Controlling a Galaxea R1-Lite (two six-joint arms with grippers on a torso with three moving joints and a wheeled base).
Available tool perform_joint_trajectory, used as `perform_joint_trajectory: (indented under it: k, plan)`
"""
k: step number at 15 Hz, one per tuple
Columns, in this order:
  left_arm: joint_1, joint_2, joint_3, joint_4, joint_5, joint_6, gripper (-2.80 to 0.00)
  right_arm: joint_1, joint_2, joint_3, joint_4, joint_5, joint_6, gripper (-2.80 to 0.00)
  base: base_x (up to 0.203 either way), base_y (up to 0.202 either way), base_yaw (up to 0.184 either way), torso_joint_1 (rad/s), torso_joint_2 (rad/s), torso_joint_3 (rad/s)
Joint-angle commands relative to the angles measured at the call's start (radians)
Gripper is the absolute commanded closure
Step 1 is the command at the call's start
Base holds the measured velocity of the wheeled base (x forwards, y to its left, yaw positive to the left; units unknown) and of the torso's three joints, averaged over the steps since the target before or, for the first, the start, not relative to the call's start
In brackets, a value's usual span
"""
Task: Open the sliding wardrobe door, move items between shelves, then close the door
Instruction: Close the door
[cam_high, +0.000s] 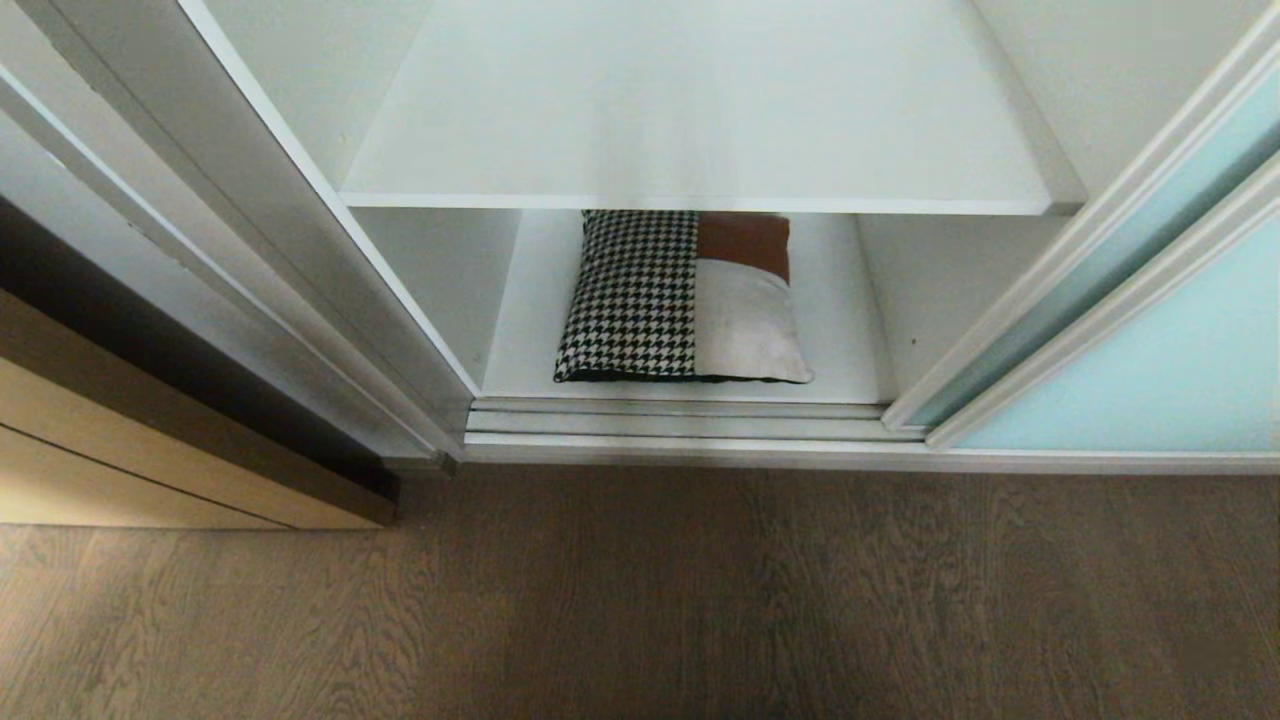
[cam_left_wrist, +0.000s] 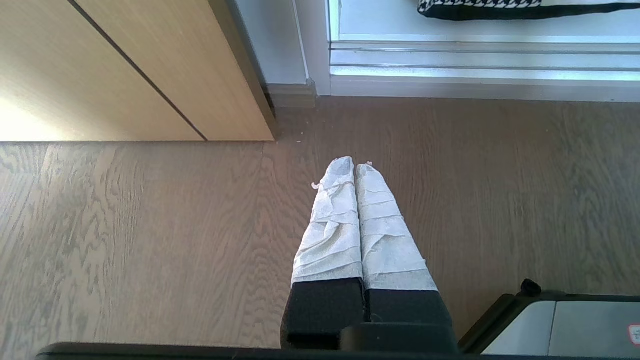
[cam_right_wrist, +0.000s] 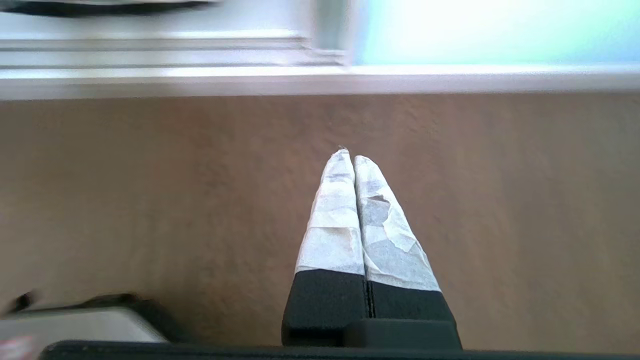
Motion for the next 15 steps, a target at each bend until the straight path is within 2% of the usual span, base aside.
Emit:
perform_joint_trajectory:
  k: [1, 4, 8, 10, 12, 15]
  plan:
    - [0.000, 0.004, 0.000, 0.000, 0.000, 0.001, 0.00, -0.012, -0.122, 0.002, 0.061, 0.077, 0.005, 0.00, 0.000, 0.000, 0.000, 0.000, 0.00, 0.000]
    - [0.000, 0.004, 0.000, 0.000, 0.000, 0.001, 0.00, -0.013, -0.120, -0.003, 0.108, 0.076, -0.019, 0.00, 0.000, 0.000, 0.000, 0.000, 0.00, 0.000]
    - [0.000, 0.003, 0.001, 0.000, 0.000, 0.001, 0.00, -0.013, -0.121, 0.003, 0.093, 0.076, -0.013, 0.00, 0.000, 0.000, 0.000, 0.000, 0.00, 0.000]
    - [0.000, 0.003, 0.000, 0.000, 0.000, 0.001, 0.00, -0.013, -0.120, -0.046, 0.081, 0.072, -0.012, 0.00, 0.000, 0.000, 0.000, 0.000, 0.00, 0.000]
    - [0.000, 0.004, 0.000, 0.000, 0.000, 0.001, 0.00, -0.013, -0.115, -0.206, 0.140, 0.073, 0.006, 0.00, 0.000, 0.000, 0.000, 0.000, 0.00, 0.000]
    - [0.000, 0.004, 0.000, 0.000, 0.000, 0.001, 0.00, -0.013, -0.056, -0.513, 0.328, 0.070, 0.017, 0.00, 0.000, 0.000, 0.000, 0.000, 0.00, 0.000]
